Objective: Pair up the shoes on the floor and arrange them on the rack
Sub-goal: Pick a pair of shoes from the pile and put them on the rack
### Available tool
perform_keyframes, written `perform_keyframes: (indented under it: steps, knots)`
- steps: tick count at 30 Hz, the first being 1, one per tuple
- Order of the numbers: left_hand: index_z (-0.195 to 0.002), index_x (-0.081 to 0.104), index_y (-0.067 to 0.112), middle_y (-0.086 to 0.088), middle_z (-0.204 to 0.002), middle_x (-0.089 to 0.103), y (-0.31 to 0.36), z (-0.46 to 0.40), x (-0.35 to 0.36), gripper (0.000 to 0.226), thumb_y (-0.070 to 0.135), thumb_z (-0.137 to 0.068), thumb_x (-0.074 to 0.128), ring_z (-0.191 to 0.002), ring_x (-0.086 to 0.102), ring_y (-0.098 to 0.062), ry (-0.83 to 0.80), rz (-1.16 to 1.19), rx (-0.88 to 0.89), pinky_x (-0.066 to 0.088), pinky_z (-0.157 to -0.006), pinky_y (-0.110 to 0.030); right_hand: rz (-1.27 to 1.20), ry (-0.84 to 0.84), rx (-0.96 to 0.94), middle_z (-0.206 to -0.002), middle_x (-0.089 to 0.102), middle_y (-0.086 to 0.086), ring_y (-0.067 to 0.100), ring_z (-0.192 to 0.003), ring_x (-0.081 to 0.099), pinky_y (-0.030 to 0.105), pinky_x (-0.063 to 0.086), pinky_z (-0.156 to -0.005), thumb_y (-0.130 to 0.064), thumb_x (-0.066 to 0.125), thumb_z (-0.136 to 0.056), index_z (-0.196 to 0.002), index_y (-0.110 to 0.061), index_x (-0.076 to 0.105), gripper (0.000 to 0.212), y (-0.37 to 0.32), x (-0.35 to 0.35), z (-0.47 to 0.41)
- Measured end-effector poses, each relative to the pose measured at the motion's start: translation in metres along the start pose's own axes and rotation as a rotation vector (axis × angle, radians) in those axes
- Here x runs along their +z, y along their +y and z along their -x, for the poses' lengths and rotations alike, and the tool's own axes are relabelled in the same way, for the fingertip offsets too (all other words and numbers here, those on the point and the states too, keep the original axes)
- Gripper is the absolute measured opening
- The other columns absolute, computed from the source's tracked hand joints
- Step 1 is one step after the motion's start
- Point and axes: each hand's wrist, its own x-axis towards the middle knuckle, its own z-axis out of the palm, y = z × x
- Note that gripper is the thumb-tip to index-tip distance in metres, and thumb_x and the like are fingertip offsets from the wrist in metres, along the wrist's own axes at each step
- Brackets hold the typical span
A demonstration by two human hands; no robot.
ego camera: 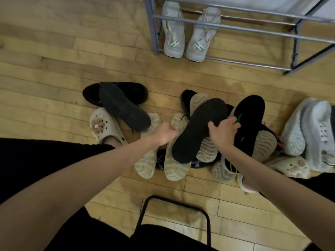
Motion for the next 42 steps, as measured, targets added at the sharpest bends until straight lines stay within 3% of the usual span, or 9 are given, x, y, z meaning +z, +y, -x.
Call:
perform_keyframes:
  steps: [4, 9, 14, 24, 27, 31, 37, 39, 42]
  knots:
    - [-0.114, 0.060, 0.008, -0.012, -0.113, 0.063, -0.015, 0.009, 0.006, 0.027, 0.021, -0.090, 0.062, -0.105, 0.060, -0.025, -0.133, 0.034, -0.025, 0.050, -0.083, -0.034, -0.194, -0.093, 0.176, -0.147, 0.021, 0.021, 0.038, -0.129, 0.038, 0.040, 0.037, -0.101, -0.022, 0.056, -0.095, -0.141, 0.000, 0.020, 0.062, 0.009, 0.016, 0.022]
    - [-0.120, 0.059, 0.003, -0.013, -0.115, 0.064, -0.029, 0.008, 0.012, 0.040, 0.020, -0.085, 0.071, -0.103, 0.062, -0.025, -0.180, 0.044, -0.016, 0.054, -0.087, -0.036, -0.209, -0.092, 0.144, -0.142, 0.030, 0.017, 0.023, -0.104, 0.045, 0.027, 0.034, -0.079, -0.016, 0.054, -0.095, -0.137, -0.002, 0.027, 0.052, 0.018, 0.025, 0.032]
    - [-0.119, 0.060, 0.001, -0.016, -0.117, 0.065, -0.035, 0.010, 0.017, 0.036, 0.013, -0.087, 0.069, -0.102, 0.062, -0.025, -0.158, 0.169, -0.005, 0.053, -0.089, -0.036, -0.440, -0.099, 0.273, -0.121, 0.056, 0.013, 0.029, -0.110, 0.059, 0.042, 0.051, -0.094, -0.021, 0.060, -0.090, -0.125, -0.004, 0.039, 0.045, 0.022, 0.027, 0.028]
    - [-0.136, 0.047, 0.003, -0.011, -0.131, 0.056, -0.031, 0.013, -0.005, 0.046, 0.002, -0.092, 0.060, -0.104, 0.057, -0.016, -0.077, 0.423, 0.061, 0.052, -0.078, -0.021, -0.504, -0.110, -0.098, -0.109, 0.060, 0.005, 0.016, -0.100, 0.061, 0.034, 0.054, -0.088, -0.022, 0.072, -0.084, -0.112, -0.020, 0.047, 0.037, -0.009, 0.020, 0.025]
    - [-0.139, 0.044, 0.004, -0.009, -0.132, 0.054, -0.031, 0.013, -0.012, 0.051, 0.003, -0.091, 0.061, -0.108, 0.056, -0.015, -0.072, 0.468, 0.077, 0.053, -0.071, -0.018, -0.543, -0.175, -0.113, -0.108, 0.060, 0.002, 0.010, -0.097, 0.060, 0.026, 0.052, -0.083, -0.025, 0.074, -0.083, -0.118, -0.018, 0.051, 0.043, -0.021, 0.018, 0.019]
    - [-0.138, 0.045, 0.005, -0.011, -0.135, 0.054, -0.034, 0.011, -0.014, 0.052, 0.005, -0.090, 0.063, -0.116, 0.058, -0.022, -0.100, 0.534, 0.093, 0.053, -0.084, -0.024, -0.562, -0.378, -0.099, -0.117, 0.065, 0.001, 0.013, -0.108, 0.062, 0.027, 0.051, -0.090, -0.027, 0.076, -0.080, -0.125, -0.010, 0.058, 0.051, -0.024, 0.019, 0.012]
    - [-0.130, 0.054, 0.003, -0.010, -0.118, 0.065, -0.041, 0.009, -0.020, 0.043, 0.018, -0.091, 0.065, -0.104, 0.063, -0.020, -0.137, 0.426, 0.130, 0.053, -0.088, -0.030, -0.629, -0.438, -0.053, -0.123, 0.063, 0.003, 0.015, -0.110, 0.061, 0.025, 0.052, -0.086, -0.016, 0.066, -0.088, -0.129, -0.007, 0.054, 0.044, -0.022, 0.024, 0.012]
    - [-0.121, 0.060, 0.005, -0.008, -0.106, 0.068, -0.038, 0.006, -0.027, 0.037, 0.028, -0.093, 0.062, -0.093, 0.066, -0.018, -0.003, 0.443, 0.119, 0.054, -0.086, -0.034, -0.675, -0.360, -0.034, -0.121, 0.062, 0.003, 0.015, -0.108, 0.061, 0.027, 0.051, -0.089, -0.015, 0.063, -0.091, -0.128, -0.006, 0.053, 0.040, -0.023, 0.022, 0.012]
    - [-0.126, 0.054, 0.006, -0.013, -0.123, 0.059, -0.037, -0.008, -0.044, 0.040, 0.029, -0.093, 0.058, -0.111, 0.059, -0.029, 0.503, 0.353, -0.088, 0.050, -0.095, -0.041, -0.712, -0.226, -0.037, -0.121, 0.061, 0.004, 0.015, -0.107, 0.059, 0.019, 0.051, -0.083, -0.015, 0.060, -0.093, -0.130, -0.004, 0.051, 0.040, -0.021, 0.011, 0.006]
